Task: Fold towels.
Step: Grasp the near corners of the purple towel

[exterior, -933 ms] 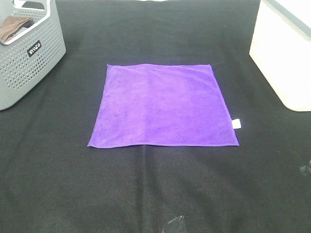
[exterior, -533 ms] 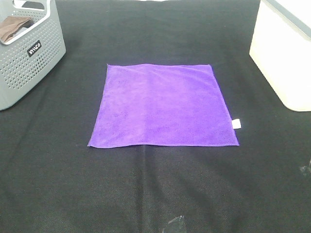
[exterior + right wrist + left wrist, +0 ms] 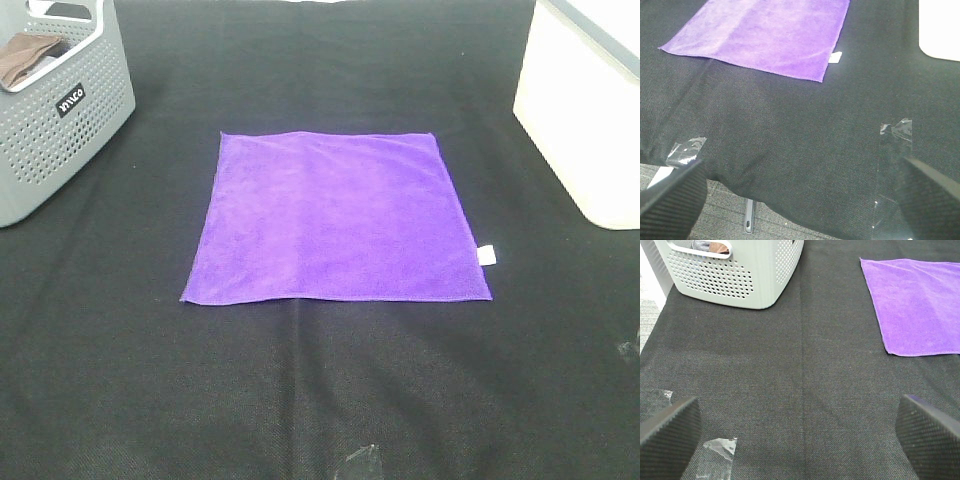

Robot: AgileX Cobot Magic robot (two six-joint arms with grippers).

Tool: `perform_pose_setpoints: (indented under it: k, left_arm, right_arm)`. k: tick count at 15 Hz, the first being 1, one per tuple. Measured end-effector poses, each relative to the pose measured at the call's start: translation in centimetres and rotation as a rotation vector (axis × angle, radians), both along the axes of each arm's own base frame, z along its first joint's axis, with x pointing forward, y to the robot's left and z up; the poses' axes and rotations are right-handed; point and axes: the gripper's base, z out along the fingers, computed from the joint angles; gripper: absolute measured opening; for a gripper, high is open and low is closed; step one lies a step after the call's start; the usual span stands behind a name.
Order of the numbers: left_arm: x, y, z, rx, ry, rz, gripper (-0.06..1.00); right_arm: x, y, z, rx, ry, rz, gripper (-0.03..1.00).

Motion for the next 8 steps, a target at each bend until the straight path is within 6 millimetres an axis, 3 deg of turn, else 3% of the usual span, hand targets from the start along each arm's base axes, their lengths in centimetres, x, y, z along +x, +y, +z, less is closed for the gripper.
perform_pose_setpoints:
  k: [8]
  left_arm:
    - [0.00, 0.00, 0.00, 0.000, 0.000, 0.000, 0.99]
  right_arm:
    - [0.00, 0.00, 0.00, 0.000, 0.000, 0.000, 0.96]
